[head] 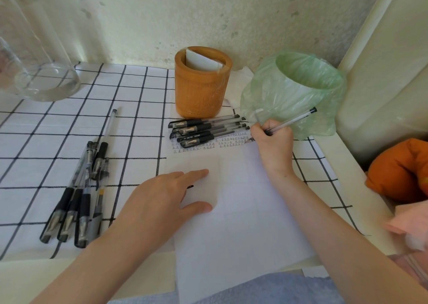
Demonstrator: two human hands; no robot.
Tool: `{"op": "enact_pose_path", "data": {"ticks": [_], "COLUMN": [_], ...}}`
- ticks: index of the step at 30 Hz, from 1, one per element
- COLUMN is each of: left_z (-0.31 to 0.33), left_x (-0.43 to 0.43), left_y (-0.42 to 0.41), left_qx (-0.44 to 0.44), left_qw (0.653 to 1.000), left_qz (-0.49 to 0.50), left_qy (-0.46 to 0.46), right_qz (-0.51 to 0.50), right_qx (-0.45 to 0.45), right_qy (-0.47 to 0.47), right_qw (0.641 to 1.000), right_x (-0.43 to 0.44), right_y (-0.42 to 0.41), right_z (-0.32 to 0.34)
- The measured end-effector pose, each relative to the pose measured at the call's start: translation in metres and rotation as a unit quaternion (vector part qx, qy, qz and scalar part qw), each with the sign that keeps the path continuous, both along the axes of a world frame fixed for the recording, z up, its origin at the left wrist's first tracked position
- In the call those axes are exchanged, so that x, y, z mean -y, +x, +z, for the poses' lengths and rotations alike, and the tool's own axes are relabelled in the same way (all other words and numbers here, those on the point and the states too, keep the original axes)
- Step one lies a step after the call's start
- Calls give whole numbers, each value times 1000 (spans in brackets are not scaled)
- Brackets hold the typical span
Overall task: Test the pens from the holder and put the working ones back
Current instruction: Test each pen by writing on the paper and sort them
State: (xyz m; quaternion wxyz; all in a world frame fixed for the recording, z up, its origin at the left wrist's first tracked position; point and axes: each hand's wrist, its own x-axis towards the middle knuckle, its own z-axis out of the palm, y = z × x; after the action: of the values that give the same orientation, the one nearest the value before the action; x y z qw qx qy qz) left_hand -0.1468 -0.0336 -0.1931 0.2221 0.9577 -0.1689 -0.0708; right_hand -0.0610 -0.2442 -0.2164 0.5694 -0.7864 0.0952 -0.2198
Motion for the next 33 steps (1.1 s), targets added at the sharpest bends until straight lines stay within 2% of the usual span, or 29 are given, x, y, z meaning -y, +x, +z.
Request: {"op": "enact_pose_path", "data": {"ticks": [29,33], "left_z": [2,3], "left_x": [0,0], "left_y": [-1,0], "left_qx": [3,-13], "left_qw": [1000,1000], "left_qz": [6,4], "left_qy": [5,-1], "right_qz": [5,5], "right_qx": [-4,18], "right_qy": [-11,46], "right_qw": [1000,999], "right_x": [0,-1], "right_y": [0,-4], "right_z": [2,7]}}
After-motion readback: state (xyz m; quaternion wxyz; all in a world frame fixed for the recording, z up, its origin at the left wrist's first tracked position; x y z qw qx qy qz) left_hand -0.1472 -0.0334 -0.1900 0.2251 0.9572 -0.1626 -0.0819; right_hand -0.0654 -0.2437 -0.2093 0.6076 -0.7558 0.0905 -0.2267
